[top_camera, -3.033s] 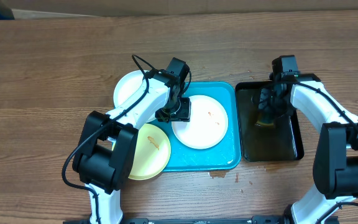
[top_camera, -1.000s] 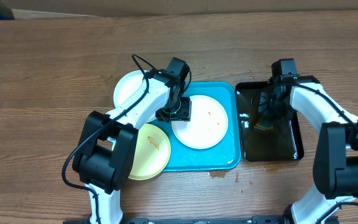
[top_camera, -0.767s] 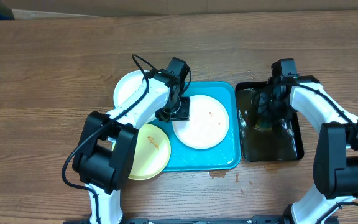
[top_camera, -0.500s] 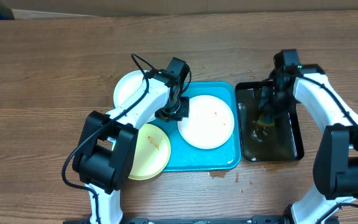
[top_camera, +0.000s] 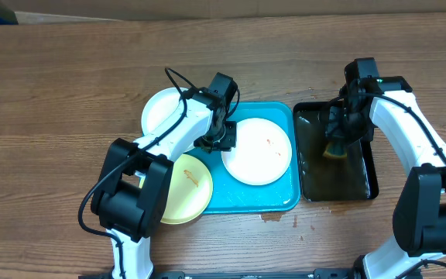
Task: Clean dirty plates on tray and stack at the side
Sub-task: 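Dip and rub the sponge in the black tray's water, then scrub the held white plate with the sponge in the right gripper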
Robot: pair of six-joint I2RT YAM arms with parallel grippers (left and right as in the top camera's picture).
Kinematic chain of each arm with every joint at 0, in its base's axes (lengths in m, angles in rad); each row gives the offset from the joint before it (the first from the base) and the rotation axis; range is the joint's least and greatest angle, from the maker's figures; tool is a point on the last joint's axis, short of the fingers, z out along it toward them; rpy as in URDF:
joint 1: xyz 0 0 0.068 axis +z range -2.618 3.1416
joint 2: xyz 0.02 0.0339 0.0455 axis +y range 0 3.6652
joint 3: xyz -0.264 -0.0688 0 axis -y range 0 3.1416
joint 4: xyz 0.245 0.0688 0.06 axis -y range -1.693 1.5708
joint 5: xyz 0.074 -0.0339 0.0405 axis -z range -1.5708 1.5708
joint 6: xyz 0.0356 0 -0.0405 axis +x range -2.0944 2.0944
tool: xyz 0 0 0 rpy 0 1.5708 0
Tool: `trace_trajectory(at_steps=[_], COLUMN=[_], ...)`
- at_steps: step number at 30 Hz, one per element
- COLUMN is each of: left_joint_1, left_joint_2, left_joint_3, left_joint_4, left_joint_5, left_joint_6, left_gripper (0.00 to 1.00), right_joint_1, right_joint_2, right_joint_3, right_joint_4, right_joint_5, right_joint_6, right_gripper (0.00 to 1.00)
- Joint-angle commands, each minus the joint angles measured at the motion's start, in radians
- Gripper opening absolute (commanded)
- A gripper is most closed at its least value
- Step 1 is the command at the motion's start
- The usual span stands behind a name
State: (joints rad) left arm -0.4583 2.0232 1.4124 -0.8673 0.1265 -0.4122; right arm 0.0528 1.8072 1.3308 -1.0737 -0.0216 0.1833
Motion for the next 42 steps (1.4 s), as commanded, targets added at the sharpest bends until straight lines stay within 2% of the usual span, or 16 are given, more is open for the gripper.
trace_trajectory(at_steps=[1,3,4,10,12,15,16,18,19,22,24,26,29,31,36,42], left_joint_1=[-0.008,-0.008,-0.008,0.005,0.008,0.008,0.008,0.008,0.008,0.008,0.008,0.008,0.008,0.008,0.008,0.008], left_joint_2=[-0.015,-0.015,-0.015,-0.016,-0.016,-0.017,-0.017,-0.017,-0.017,-0.017,-0.017,-0.017,-0.017,-0.017,-0.017,-0.017], left_joint_3=[-0.051,-0.064,-0.063,-0.021,0.001,0.014,0.014,0.014,0.014,0.014,0.014,0.014,0.014,0.014,0.014,0.014], left_joint_4=[0.029,0.038,0.037,0.000,-0.021,-0.030,-0.034,-0.042,-0.044,-0.044,-0.048,-0.048,-0.048,-0.049,-0.045,-0.044], left_joint_5=[-0.010,-0.010,-0.010,-0.010,-0.015,-0.040,-0.054,-0.089,-0.100,-0.100,-0.100,-0.100,-0.100,-0.100,-0.100,-0.100], left_joint_6=[0.005,0.005,0.005,0.009,0.009,0.009,0.008,0.008,0.008,0.008,0.008,0.008,0.005,0.005,0.005,0.005], left_gripper=[0.23,0.13,0.04,0.04,0.04,0.04,0.04,0.04,0.04,0.04,0.04,0.04,0.04,0.04,0.04,0.04], right_joint_1=[-0.002,-0.002,-0.002,0.013,0.041,0.077,0.085,0.108,0.120,0.136,0.136,0.144,0.150,0.145,0.151,0.228], right_joint_2=[-0.032,-0.032,-0.032,-0.032,-0.032,-0.032,-0.032,-0.032,-0.032,-0.032,-0.032,-0.032,-0.032,-0.033,-0.033,-0.032], right_joint_3=[0.023,0.023,0.023,0.023,0.023,0.023,0.023,0.023,0.023,0.023,0.023,0.023,0.023,0.032,0.121,0.169], right_joint_4=[-0.001,-0.001,0.002,-0.006,-0.026,-0.046,-0.033,-0.019,-0.024,-0.047,-0.015,0.004,-0.021,-0.010,-0.040,-0.036], right_joint_5=[0.009,0.010,0.019,0.063,0.138,0.298,0.258,0.177,0.196,0.367,0.268,0.162,0.287,0.228,0.011,-0.036], right_joint_6=[-0.001,-0.001,0.000,0.082,0.080,0.205,0.210,0.127,0.106,0.225,0.221,0.110,0.154,0.155,0.021,0.005], right_gripper=[0.04,0.04,0.04,0.04,0.04,0.04,0.04,0.04,0.04,0.04,0.04,0.04,0.04,0.04,0.04,0.04])
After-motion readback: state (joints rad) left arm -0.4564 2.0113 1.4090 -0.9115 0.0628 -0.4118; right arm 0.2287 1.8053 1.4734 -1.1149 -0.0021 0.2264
